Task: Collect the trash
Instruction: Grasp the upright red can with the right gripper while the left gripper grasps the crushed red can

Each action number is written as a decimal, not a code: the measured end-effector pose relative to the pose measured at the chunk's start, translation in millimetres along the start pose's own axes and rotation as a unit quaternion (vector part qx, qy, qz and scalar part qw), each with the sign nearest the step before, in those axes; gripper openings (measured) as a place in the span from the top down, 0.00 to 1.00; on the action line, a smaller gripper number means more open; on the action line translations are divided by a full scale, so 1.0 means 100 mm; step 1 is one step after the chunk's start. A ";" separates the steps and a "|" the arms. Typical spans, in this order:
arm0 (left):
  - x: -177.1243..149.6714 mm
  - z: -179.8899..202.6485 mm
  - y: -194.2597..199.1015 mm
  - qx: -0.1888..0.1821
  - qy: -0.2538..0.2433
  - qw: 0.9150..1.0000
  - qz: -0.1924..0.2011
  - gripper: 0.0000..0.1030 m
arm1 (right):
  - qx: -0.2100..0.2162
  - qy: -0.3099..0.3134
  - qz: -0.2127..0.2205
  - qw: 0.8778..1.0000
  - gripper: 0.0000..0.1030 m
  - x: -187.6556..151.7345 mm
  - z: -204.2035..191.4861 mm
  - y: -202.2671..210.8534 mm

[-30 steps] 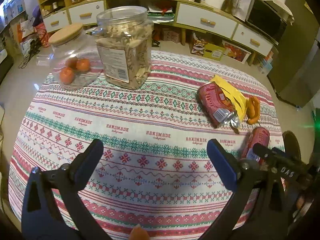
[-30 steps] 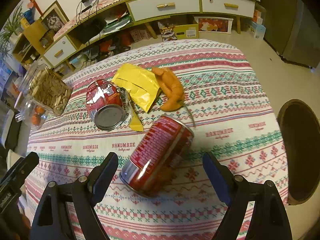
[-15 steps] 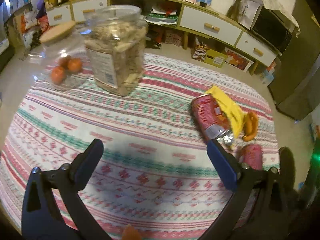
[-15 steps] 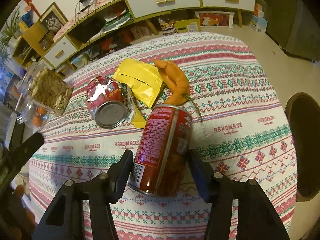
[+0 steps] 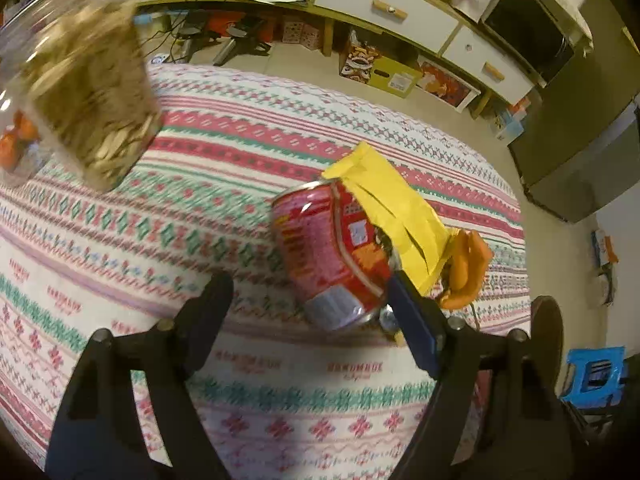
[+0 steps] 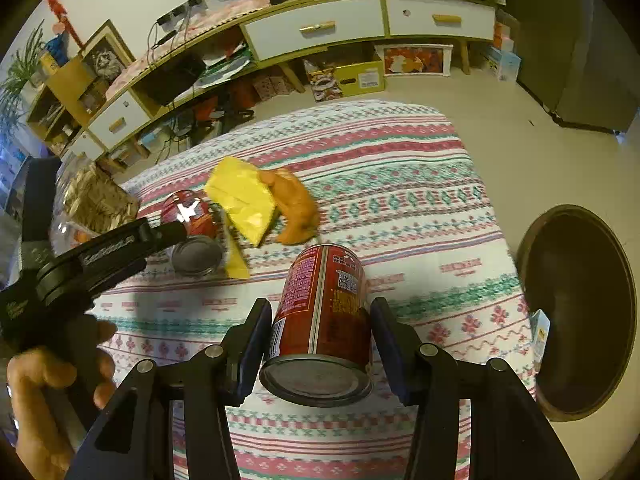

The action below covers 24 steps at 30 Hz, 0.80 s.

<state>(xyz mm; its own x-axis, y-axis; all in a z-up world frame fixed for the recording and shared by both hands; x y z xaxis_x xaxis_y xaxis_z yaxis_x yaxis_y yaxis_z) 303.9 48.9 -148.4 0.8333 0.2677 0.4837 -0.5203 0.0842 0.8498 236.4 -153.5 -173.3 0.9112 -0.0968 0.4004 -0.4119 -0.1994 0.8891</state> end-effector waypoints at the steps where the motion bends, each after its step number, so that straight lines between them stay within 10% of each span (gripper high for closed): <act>1: 0.01 0.04 -0.02 0.006 -0.006 1.000 0.000 0.23 | -0.002 -0.001 -0.006 1.000 0.49 -0.01 0.03 -0.03; 10: -0.01 0.17 -0.21 0.035 -0.035 0.998 -0.026 0.40 | -0.002 0.006 -0.047 0.999 0.50 -0.15 0.13 -0.18; 24: -0.39 0.07 0.31 0.021 -0.091 0.995 0.020 0.41 | -0.001 0.044 -0.045 0.998 0.50 -0.21 0.03 -0.12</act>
<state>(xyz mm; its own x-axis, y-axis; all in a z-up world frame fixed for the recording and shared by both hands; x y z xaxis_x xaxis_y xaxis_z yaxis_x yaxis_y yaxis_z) 256.9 34.2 -139.9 0.8338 0.0916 0.5443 -0.5491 0.0364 0.8350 222.1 -152.4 -193.0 0.9419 0.0071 0.3359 -0.3277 -0.2017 0.9230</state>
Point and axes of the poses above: each gripper's, at about its wrist camera, not at the fingertips, and y roughly against the way its jaws point, z to its right, x to its top, the point moved 3 cm from there along -y, roughly the way its jaws point, and after that the axes turned 4 degrees about z, right-handed, at the moved point
